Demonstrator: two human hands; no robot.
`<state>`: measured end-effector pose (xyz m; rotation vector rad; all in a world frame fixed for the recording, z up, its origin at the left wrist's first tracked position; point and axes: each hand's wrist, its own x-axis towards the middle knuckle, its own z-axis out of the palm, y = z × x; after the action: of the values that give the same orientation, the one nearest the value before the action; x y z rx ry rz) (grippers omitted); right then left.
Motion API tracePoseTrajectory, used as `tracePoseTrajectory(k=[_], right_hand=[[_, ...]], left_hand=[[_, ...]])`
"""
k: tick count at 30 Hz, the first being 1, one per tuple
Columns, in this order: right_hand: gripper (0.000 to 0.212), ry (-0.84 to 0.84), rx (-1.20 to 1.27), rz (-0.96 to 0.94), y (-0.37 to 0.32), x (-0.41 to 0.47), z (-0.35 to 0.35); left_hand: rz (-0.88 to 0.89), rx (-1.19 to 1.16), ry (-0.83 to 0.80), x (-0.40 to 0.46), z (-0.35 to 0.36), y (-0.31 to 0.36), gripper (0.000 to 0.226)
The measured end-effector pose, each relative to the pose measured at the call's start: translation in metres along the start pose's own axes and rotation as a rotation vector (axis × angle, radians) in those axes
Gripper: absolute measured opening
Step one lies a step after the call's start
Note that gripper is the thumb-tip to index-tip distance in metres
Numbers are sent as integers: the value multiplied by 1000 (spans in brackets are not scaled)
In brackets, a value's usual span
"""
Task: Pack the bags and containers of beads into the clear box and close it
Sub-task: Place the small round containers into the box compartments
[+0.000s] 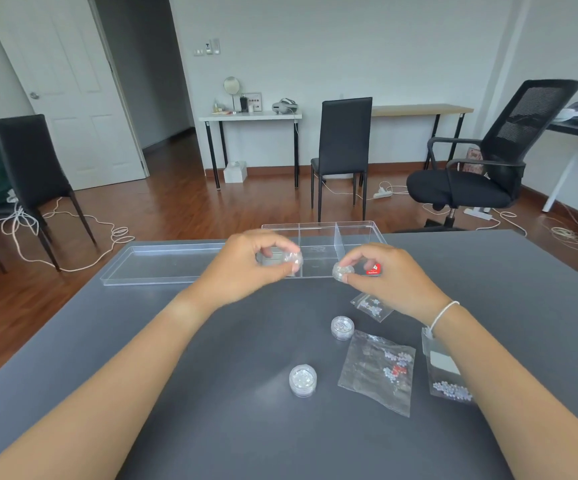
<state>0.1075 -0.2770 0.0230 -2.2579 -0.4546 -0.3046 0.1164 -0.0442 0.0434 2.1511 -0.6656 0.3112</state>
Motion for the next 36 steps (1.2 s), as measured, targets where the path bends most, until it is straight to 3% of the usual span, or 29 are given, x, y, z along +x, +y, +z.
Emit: tracePoseTrajectory(k=[4, 15, 24, 31, 36], right_hand=[[8, 36, 15, 21, 2, 1, -2], [15, 172, 33, 14, 7, 2, -8], [21, 152, 36, 20, 7, 3, -8], [16, 145, 23, 26, 7, 2, -7], [14, 137, 38, 31, 6, 2, -7]], left_hand=[[-18, 51, -5, 46, 1, 3, 10], [-173, 470, -344, 116, 37, -21, 11], [-191, 774, -397, 125, 53, -21, 9], [-205, 777, -391, 125, 52, -20, 7], [-195, 598, -304, 115, 37, -18, 9]])
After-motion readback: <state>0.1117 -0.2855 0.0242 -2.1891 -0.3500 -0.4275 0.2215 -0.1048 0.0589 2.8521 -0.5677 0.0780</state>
